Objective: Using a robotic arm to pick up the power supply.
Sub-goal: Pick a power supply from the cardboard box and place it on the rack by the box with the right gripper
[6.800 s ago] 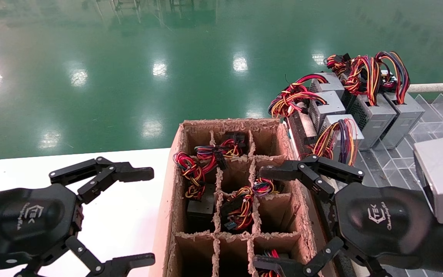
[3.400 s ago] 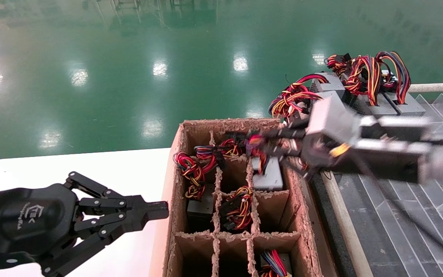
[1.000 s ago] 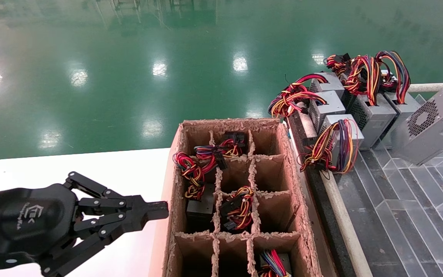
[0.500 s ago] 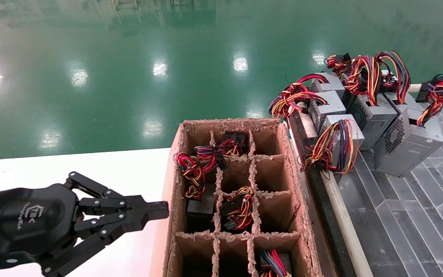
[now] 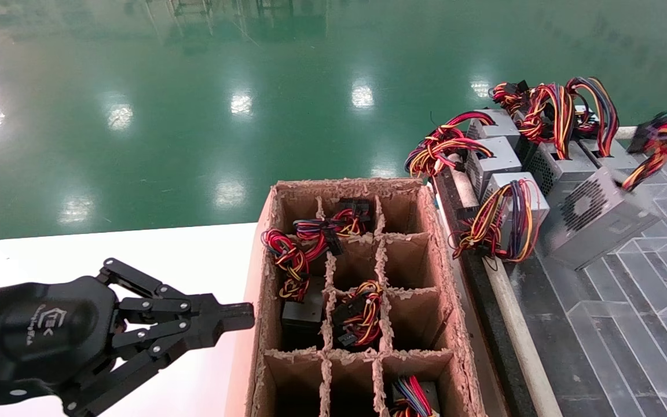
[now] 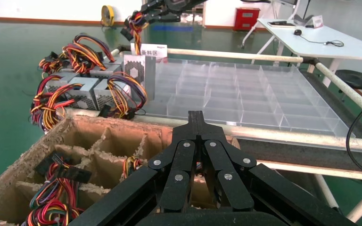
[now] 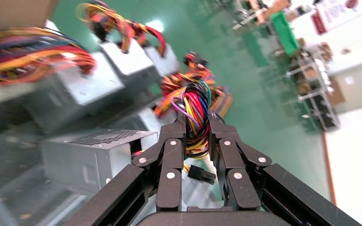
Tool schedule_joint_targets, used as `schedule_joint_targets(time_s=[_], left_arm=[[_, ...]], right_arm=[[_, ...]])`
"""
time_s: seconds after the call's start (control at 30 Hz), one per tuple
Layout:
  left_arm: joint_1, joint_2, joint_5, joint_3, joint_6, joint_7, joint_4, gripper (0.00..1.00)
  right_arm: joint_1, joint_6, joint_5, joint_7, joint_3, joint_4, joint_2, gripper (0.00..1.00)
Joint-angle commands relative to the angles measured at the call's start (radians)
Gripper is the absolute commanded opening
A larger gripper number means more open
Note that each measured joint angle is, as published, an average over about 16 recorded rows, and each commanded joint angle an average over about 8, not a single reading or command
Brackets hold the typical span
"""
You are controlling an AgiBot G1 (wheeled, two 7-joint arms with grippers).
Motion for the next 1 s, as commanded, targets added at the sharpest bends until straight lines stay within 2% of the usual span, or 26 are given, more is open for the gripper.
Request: schedule_joint_targets(time_s=[0.03,0.33,0.97,1.0], left_arm=[[0.000,0.000,0.000,0.000,0.000,0.000,0.000,0.00],[0.000,0.000,0.000,0.000,0.000,0.000,0.000,0.00],[0.000,0.000,0.000,0.000,0.000,0.000,0.000,0.00],[0.000,0.000,0.000,0.000,0.000,0.000,0.000,0.00]], right_arm=[[-0.006,0.022,-0.012,0.006,0.001,0.000,0.001,0.00],[0.007,0.037,-0.040,-0.007,-0.022,-0.008,-0.052,0.00],[0.102,-0.038,-0.117,-0.010,-0.111,-0.048,-0.168,0.00],[0.106,-0.038,-0.121,-0.009,-0.113,-0.049,-0.172,0.05]])
